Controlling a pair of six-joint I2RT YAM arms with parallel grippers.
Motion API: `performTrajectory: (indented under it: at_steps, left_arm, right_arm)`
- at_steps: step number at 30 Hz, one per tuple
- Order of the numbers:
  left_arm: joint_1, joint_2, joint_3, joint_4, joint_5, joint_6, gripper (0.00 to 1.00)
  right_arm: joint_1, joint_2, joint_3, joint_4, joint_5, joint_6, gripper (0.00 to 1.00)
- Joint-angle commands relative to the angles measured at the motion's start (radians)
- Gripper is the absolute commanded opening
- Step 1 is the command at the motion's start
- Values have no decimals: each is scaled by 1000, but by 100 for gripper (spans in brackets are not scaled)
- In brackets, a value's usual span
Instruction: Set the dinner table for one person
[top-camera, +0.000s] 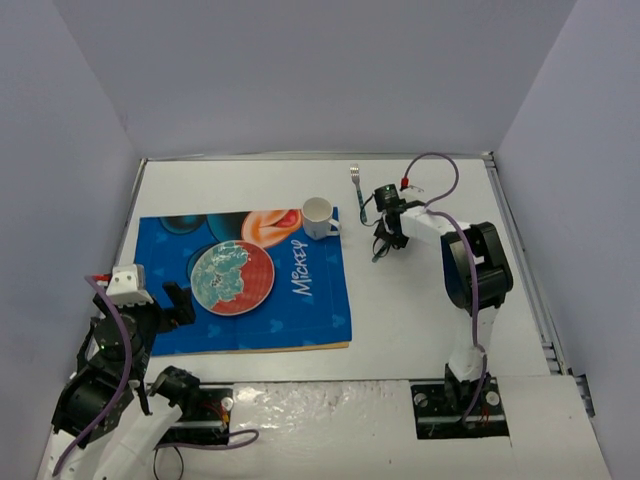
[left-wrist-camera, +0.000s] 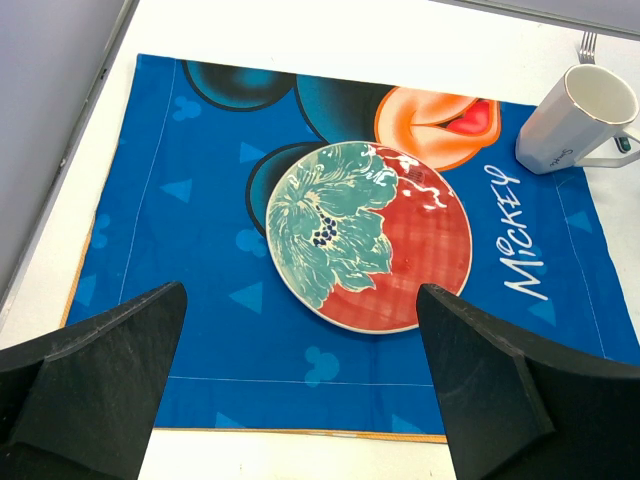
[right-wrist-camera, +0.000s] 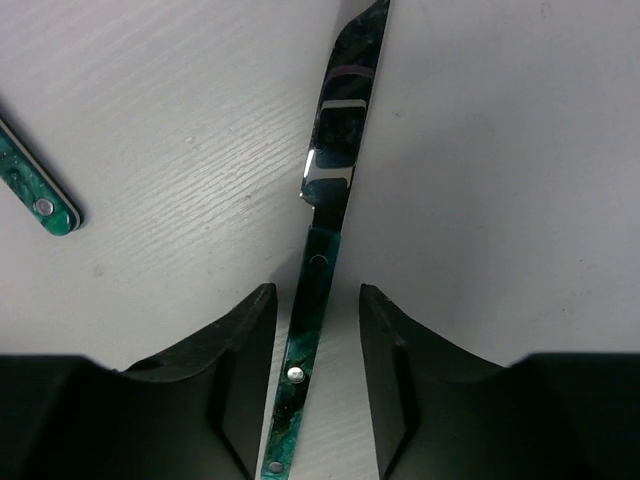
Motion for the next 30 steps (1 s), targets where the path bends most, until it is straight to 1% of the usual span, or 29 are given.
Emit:
performTrajectory:
  at_steps: [1, 3, 5, 6, 7, 12, 17, 22, 27, 30]
  left_arm:
    - [4, 22, 11, 63, -4, 12, 97]
    - [4, 22, 10, 63, -5, 12, 97]
    - [4, 26, 10, 64, -5, 12, 97]
    - [4, 26, 11, 64, -4, 12, 97]
    - [4, 30, 12, 64, -3, 12, 97]
    - [4, 37, 12, 62, -1, 9, 97]
    - [4, 44, 11, 65, 3, 10, 97]
    - [5, 57, 12, 66, 10, 12, 97]
    - [5, 56, 9, 72, 14, 15, 97]
    - [7, 63, 9, 75, 19, 15, 97]
  right_arm:
    - [0, -28, -55, 21, 18, 37, 26]
    - [-7, -47, -83, 31, 23, 36, 18]
    - [-16, -68, -133, 41, 26, 34, 5]
    - [-25, -83, -147, 46, 26, 31, 2]
    - [-29, -99, -165, 50, 30, 25, 0]
    - [-42, -207, -255, 55, 65, -59, 0]
    - [-40, -394, -321, 21, 83, -131, 0]
    - [-23, -588, -332, -35, 58, -175, 0]
    - [61, -748, -324, -70, 46, -184, 0]
    - [176, -788, -299, -98, 84, -147, 0]
